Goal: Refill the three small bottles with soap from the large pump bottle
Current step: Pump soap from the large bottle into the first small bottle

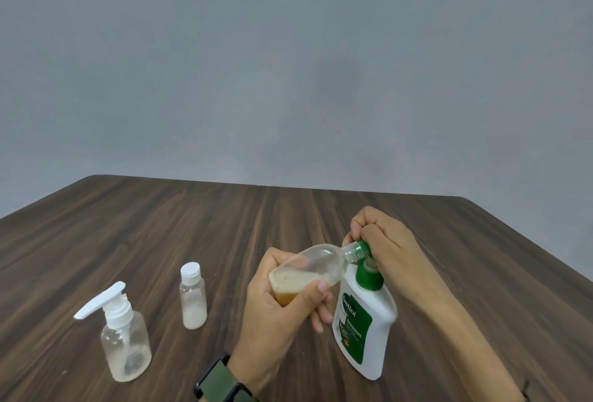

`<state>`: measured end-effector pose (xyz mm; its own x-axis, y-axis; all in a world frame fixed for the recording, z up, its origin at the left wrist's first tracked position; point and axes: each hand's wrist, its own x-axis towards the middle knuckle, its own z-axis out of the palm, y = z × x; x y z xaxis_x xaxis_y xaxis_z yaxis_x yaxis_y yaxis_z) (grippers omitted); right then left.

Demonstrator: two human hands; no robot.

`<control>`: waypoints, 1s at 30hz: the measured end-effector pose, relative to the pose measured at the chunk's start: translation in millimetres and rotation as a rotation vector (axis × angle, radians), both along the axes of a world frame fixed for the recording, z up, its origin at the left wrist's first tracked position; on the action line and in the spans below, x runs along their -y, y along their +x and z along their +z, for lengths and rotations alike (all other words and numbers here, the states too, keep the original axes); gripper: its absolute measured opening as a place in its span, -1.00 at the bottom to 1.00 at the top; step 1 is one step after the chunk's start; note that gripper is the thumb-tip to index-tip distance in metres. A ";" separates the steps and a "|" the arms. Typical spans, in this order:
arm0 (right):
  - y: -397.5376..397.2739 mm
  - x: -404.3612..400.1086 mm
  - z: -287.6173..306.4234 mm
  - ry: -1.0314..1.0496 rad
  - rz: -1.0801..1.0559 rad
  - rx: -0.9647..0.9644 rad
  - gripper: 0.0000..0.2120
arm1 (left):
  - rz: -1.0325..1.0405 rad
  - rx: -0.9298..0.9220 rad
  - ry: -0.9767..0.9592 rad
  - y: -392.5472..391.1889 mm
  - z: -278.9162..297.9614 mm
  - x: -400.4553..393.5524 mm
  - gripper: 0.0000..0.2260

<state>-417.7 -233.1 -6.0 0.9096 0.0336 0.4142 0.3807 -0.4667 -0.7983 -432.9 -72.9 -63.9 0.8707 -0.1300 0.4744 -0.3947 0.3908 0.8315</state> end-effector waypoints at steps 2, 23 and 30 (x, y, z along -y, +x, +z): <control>0.0 -3.1 -5.0 0.053 0.001 -0.002 -0.76 | 0.003 -0.003 0.007 0.8 -1.5 0.0 -0.61; -1.4 -2.9 -6.7 0.106 0.002 -0.030 -0.79 | -0.008 -0.001 0.026 1.4 -3.5 -0.6 -0.67; 1.9 -2.3 -10.2 0.106 0.015 -0.031 -0.78 | -0.005 -0.010 0.030 3.1 -5.5 -1.0 -0.65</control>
<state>-415.8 -230.7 -16.2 0.9217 0.0053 0.3880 0.3617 -0.3734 -0.8542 -429.9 -71.9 -69.4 0.8748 -0.1485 0.4612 -0.3840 0.3679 0.8469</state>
